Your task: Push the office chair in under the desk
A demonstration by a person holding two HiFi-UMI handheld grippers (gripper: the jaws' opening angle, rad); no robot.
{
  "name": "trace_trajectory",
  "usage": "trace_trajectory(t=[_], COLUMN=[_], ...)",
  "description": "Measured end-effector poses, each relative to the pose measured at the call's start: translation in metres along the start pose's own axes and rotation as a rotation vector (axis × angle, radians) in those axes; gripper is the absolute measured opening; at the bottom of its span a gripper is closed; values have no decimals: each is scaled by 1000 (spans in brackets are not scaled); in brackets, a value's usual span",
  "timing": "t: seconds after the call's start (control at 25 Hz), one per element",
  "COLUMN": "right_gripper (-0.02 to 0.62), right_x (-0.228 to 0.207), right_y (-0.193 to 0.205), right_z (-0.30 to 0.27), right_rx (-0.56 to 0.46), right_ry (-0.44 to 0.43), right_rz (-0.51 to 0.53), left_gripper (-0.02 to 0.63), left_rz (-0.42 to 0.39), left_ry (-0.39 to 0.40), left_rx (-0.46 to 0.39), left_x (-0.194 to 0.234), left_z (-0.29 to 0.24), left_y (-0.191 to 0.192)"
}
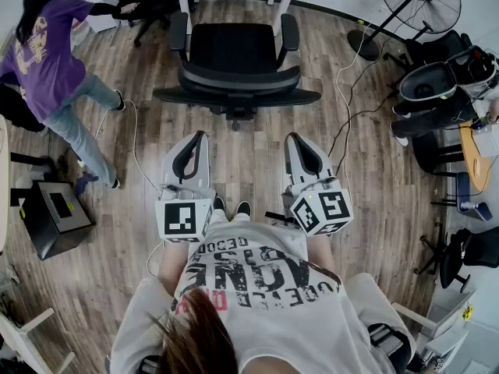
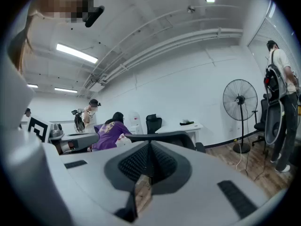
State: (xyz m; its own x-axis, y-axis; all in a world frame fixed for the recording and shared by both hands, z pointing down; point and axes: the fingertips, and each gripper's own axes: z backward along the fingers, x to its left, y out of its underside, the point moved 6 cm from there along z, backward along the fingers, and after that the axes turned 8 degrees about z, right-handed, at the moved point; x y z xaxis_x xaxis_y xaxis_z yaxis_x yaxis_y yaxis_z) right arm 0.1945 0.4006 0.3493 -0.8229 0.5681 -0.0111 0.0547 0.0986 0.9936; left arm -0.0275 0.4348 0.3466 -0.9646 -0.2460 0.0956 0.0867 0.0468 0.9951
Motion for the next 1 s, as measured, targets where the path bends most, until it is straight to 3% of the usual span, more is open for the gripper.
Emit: trace_trajectory(t=[0.2, 0.32, 0.68, 1.0], right_gripper=[23, 23, 25, 25], right_x=[-2, -3, 3, 13], right_y=[-1, -1, -1, 0], right_z=[-7, -11, -17, -16], right_rx=[0, 4, -5, -46], right_ry=[-1, 0, -1, 21], right_rz=[15, 18, 24, 16], left_gripper=[14, 14, 14, 14], left_rz=[-71, -75, -11, -3], left_ry=[105, 137, 87, 128], left_rx=[73, 68, 52, 23], left_x=[-8, -10, 14, 34], left_z=[-14, -15, -12, -7], left_y=[4, 2, 1, -2])
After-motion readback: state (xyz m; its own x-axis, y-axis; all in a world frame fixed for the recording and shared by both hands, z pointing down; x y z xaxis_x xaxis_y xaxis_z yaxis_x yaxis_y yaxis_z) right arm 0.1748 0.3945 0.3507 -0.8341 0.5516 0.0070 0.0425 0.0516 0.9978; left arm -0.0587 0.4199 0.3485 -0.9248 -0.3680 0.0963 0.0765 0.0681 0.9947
